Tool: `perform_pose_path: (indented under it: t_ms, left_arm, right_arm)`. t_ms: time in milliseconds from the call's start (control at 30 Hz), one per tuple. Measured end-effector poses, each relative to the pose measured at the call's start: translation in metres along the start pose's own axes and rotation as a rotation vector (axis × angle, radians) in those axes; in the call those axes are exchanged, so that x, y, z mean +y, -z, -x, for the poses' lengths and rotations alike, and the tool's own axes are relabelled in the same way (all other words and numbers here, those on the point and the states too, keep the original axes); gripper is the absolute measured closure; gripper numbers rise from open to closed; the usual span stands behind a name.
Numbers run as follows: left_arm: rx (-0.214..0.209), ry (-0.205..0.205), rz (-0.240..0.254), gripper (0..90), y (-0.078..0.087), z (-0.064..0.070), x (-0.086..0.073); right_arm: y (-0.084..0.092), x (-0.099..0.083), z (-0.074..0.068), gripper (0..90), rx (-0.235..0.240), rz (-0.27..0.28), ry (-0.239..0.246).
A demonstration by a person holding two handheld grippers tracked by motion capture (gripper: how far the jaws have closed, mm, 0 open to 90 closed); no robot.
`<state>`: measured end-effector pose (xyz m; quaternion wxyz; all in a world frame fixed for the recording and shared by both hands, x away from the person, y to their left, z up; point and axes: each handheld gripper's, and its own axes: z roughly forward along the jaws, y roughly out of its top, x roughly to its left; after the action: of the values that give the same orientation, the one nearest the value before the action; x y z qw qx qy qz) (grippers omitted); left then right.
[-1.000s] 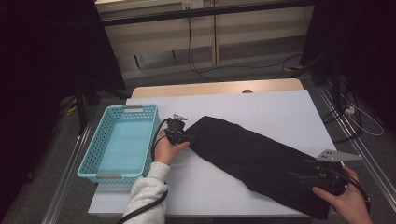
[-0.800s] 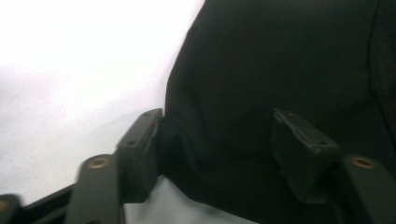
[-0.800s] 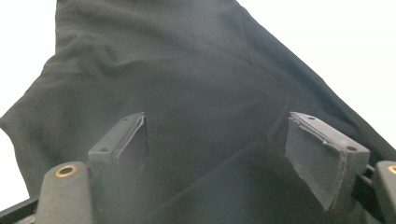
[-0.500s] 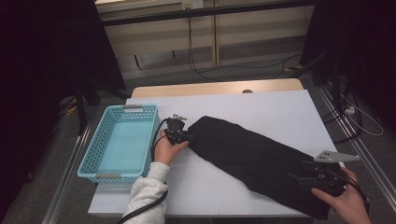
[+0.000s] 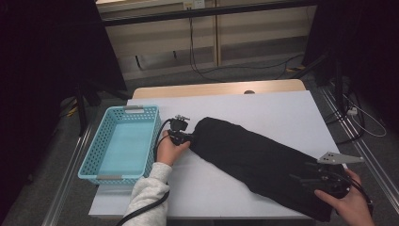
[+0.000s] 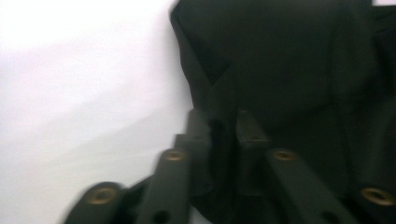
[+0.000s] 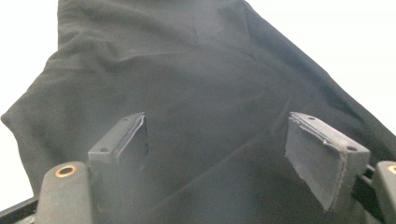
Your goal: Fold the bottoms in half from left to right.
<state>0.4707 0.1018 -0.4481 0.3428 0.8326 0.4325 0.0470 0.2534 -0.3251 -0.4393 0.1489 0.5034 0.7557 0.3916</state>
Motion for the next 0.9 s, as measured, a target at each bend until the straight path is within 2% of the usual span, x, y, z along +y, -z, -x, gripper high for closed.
perform_pose_path:
  t_ms: [133,167,233,333,367,400,500,633,733,900]
  left_arm:
    - [0.006,-0.002,-0.021,81.2,0.000,0.002,0.003]
    - [0.010,0.005,-0.024,81.6,0.000,0.002,0.004]
    - [-0.005,0.048,-0.036,82.2,0.000,-0.001,0.006]
    - [0.011,0.048,-0.041,83.2,0.002,-0.001,0.010]
    - [0.013,0.066,-0.044,83.3,0.002,-0.002,0.013]
    - [0.013,0.066,-0.044,83.3,0.002,-0.002,0.013]
    - [0.027,0.099,-0.023,83.4,0.007,-0.009,0.019]
    - [0.038,0.169,0.016,83.5,0.016,-0.017,0.027]
    - [0.049,0.173,-0.012,83.5,0.018,-0.020,0.029]
    - [0.062,0.180,0.006,83.5,0.024,-0.025,0.028]
  right_arm:
    - [0.001,0.000,0.000,21.6,0.003,0.008,-0.001]
    - [0.002,0.000,0.000,21.6,0.004,0.010,-0.001]
    - [0.002,0.000,0.000,21.4,0.009,0.015,-0.001]
    - [0.003,-0.001,0.001,21.3,0.012,0.017,-0.009]
    - [0.003,-0.001,0.001,21.3,0.012,0.019,-0.008]
    - [0.003,-0.001,0.001,21.3,0.012,0.019,-0.008]
    - [0.004,-0.002,0.001,21.1,0.015,0.025,-0.007]
    - [0.004,-0.002,0.000,20.9,0.019,0.024,-0.015]
    - [0.004,-0.002,0.000,20.6,0.018,0.024,-0.014]
    - [0.004,-0.002,0.000,20.5,0.019,0.025,-0.016]
